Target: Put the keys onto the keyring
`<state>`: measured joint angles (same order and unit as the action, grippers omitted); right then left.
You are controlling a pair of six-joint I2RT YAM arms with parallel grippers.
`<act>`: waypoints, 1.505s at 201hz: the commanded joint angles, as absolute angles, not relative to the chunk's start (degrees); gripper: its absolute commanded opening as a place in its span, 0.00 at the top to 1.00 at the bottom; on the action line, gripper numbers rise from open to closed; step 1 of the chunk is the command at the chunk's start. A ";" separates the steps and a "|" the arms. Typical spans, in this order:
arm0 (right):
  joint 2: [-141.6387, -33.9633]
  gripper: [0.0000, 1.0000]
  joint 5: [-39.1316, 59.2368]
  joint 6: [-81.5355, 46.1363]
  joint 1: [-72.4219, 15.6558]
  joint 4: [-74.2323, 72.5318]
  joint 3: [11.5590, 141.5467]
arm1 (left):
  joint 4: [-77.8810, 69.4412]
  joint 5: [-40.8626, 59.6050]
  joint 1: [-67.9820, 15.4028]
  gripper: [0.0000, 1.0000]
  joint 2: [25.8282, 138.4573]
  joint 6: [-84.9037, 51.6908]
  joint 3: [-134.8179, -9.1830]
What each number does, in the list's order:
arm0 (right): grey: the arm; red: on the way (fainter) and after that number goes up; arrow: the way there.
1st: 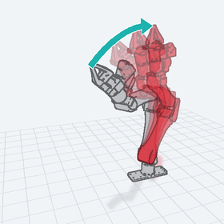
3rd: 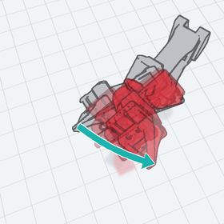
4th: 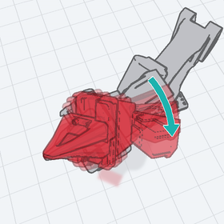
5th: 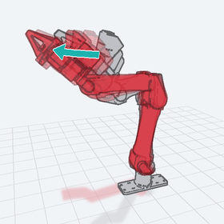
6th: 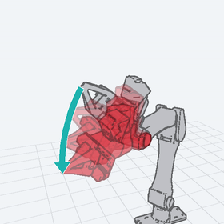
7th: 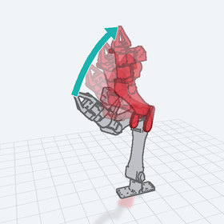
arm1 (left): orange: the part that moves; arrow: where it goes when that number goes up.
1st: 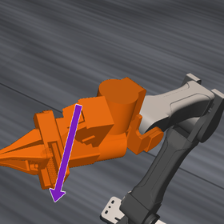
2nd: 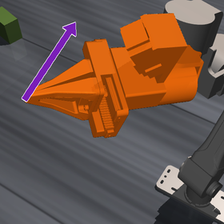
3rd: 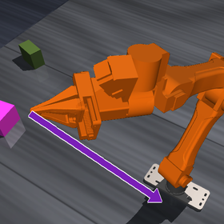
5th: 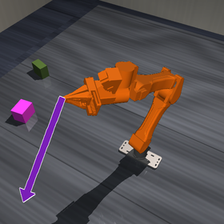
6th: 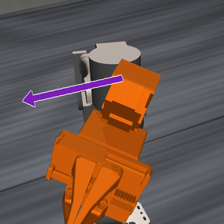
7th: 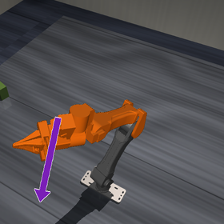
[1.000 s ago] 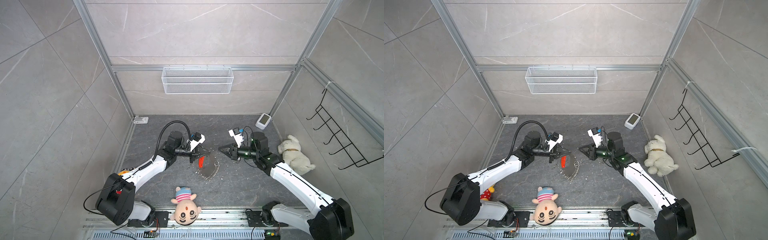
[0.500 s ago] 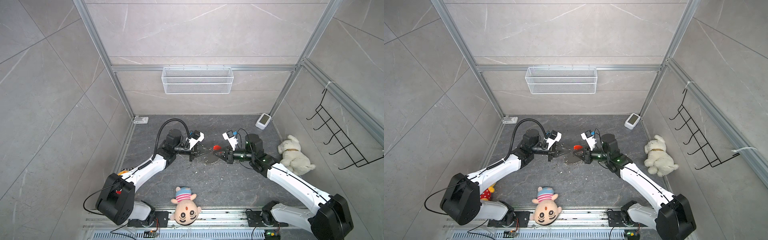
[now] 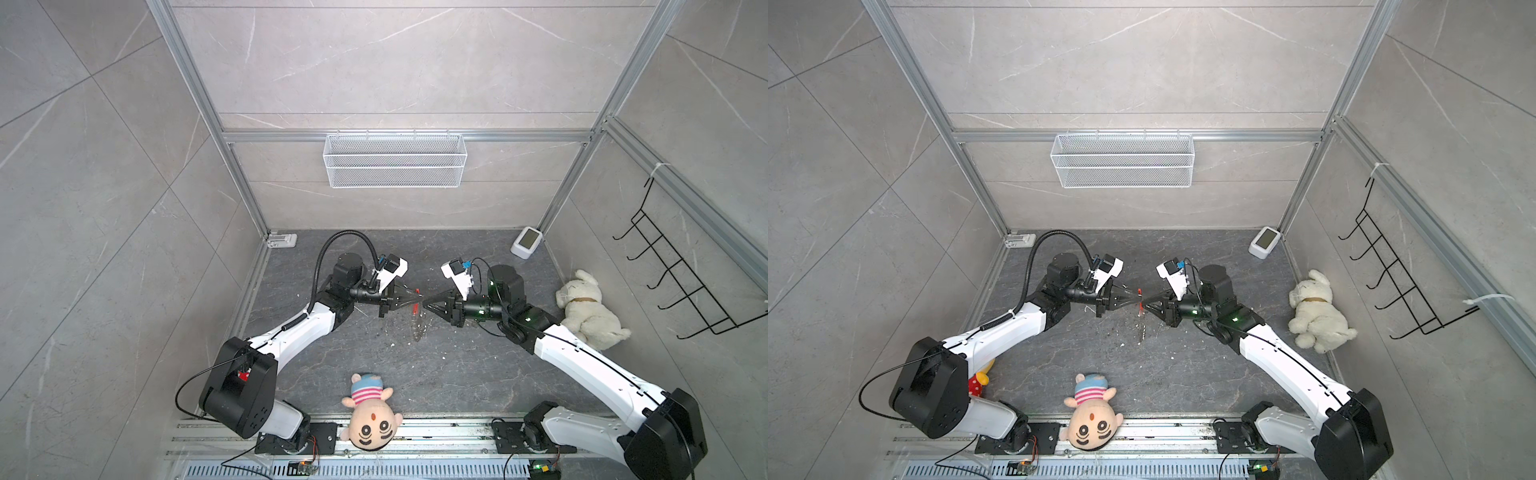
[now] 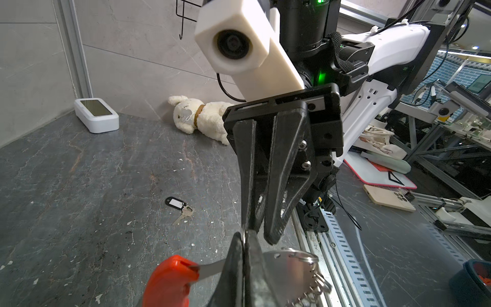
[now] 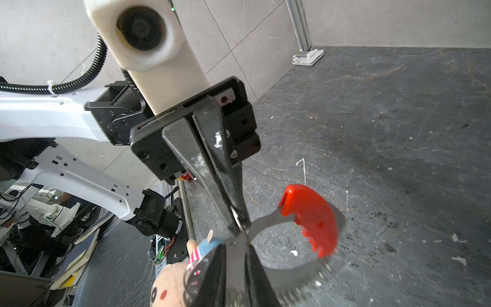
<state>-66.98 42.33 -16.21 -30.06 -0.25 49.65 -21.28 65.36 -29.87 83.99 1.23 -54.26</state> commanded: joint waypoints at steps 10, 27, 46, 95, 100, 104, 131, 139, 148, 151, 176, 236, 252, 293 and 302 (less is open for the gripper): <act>-67.38 0.81 41.75 -13.98 -30.87 0.79 52.52 | -25.31 69.67 -29.68 1.00 84.01 -0.31 -57.25; -67.52 0.81 41.75 -13.73 -31.02 0.78 52.95 | -25.48 70.55 -29.71 1.00 84.20 -0.77 -57.39; -67.76 0.81 41.75 -13.62 -31.08 0.48 53.26 | -26.29 71.52 -29.70 1.00 84.63 -1.99 -57.39; -69.32 0.92 42.63 -14.05 -31.77 -0.72 54.23 | -27.98 72.63 -29.71 1.00 85.40 -3.86 -57.67; -69.30 0.94 42.65 -14.14 -31.86 -0.90 54.23 | -28.14 72.60 -29.71 1.00 85.43 -4.06 -57.69; -69.30 0.97 42.65 -14.24 -32.01 -1.00 54.23 | -28.41 72.60 -29.71 1.00 85.46 -4.28 -57.67; -69.36 1.00 42.46 -14.64 -32.61 -1.48 54.23 | -28.99 72.68 -29.65 1.00 85.91 -4.89 -57.76; -69.40 1.00 42.36 -14.83 -32.77 -1.58 54.18 | -29.30 72.64 -29.69 1.00 86.04 -5.09 -57.72; -69.42 1.00 42.04 -15.10 -32.82 -1.74 54.24 | -29.44 72.66 -29.78 1.00 86.12 -5.18 -57.74; -69.48 1.00 41.69 -15.26 -32.90 -1.76 54.30 | -29.44 72.68 -29.77 1.00 86.13 -5.19 -57.70; -69.48 1.00 35.69 -16.43 -33.54 -1.41 54.16 | -28.71 71.38 -29.69 1.00 86.21 -5.23 -57.84; -66.85 1.00 28.34 -15.01 -34.23 -4.22 50.80 | -21.55 69.25 -29.73 1.00 84.99 -0.22 -58.20; -66.73 1.00 27.59 -14.85 -34.19 -4.31 50.54 | -20.76 69.52 -29.75 1.00 85.12 -0.02 -58.36; -66.08 1.00 25.10 -15.53 -34.19 -3.16 50.51 | -22.25 68.45 -29.72 1.00 84.32 0.07 -56.76; -65.84 1.00 23.55 -15.82 -34.10 -2.40 50.41 | -25.31 67.48 -29.71 1.00 83.91 -1.66 -55.61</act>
